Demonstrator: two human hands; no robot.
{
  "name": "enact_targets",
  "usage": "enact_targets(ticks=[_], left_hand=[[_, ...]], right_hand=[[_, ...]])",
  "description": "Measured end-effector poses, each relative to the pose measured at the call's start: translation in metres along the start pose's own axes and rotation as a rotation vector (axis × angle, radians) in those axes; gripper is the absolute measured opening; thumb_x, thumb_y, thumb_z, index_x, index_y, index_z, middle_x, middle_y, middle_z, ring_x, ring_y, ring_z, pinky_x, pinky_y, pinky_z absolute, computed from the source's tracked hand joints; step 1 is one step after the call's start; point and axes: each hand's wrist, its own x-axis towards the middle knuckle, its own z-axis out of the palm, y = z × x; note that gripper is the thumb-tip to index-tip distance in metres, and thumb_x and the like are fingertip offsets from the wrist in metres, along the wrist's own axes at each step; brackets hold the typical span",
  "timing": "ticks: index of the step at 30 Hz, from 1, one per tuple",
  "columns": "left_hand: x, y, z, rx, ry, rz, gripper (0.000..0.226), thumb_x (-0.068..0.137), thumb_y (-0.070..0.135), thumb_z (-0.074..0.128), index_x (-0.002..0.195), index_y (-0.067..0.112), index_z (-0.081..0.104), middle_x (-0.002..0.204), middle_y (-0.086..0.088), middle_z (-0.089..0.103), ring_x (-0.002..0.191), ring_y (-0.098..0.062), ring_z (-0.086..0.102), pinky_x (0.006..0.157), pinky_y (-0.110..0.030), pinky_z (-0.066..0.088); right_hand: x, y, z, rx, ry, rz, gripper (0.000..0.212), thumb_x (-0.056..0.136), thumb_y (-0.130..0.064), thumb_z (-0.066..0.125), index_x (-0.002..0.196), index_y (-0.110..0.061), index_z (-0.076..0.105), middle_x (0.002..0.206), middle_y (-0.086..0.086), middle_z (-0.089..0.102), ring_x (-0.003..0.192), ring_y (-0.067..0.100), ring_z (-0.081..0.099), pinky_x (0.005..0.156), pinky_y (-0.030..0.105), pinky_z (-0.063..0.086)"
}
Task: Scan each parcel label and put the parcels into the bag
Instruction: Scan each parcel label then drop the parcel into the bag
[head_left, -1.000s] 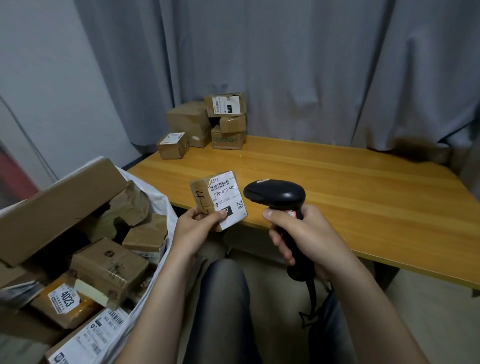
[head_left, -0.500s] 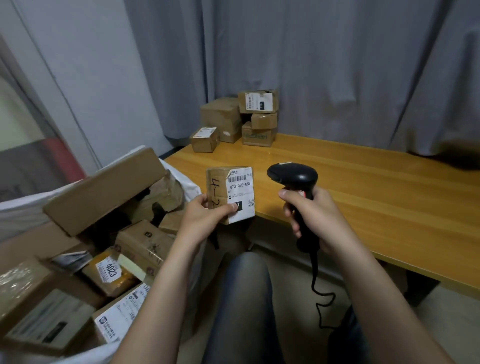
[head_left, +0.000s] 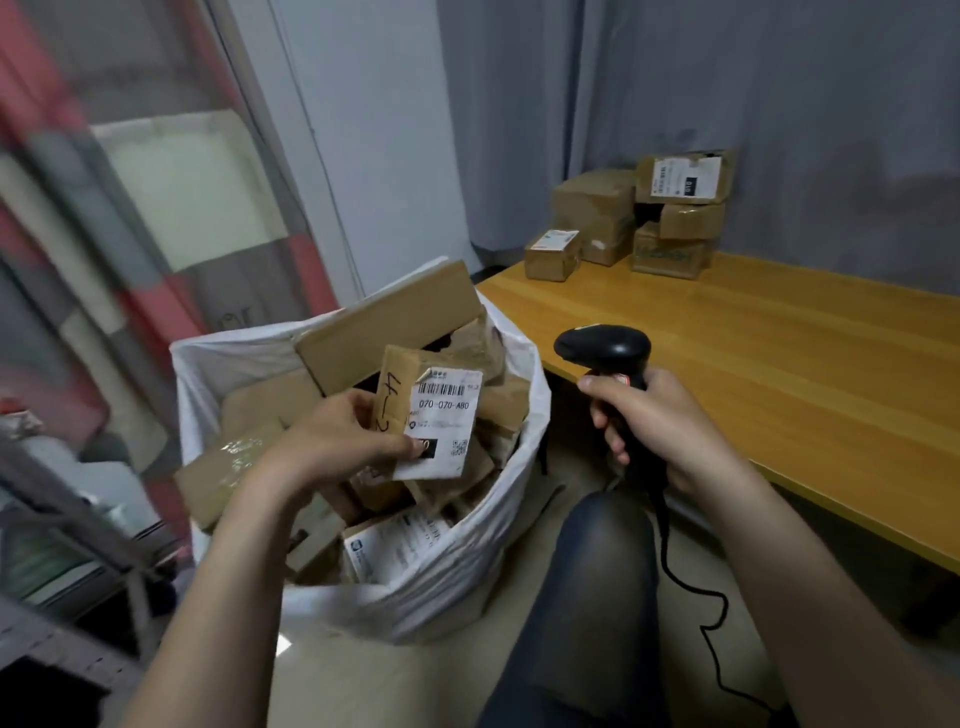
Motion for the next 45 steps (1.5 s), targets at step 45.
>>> enact_targets(ticks=[45], left_hand=[[0.006, -0.052, 0.043, 0.56, -0.254, -0.036, 0.027, 0.081, 0.009, 0.081, 0.094, 0.029, 0.068, 0.108, 0.007, 0.066, 0.098, -0.013, 0.06, 0.075, -0.027, 0.048]], right_hand=[[0.005, 0.015, 0.029, -0.004, -0.089, 0.007, 0.019, 0.098, -0.027, 0.071, 0.093, -0.01, 0.064, 0.065, 0.004, 0.062, 0.045, 0.018, 0.048, 0.044, 0.028, 0.039]])
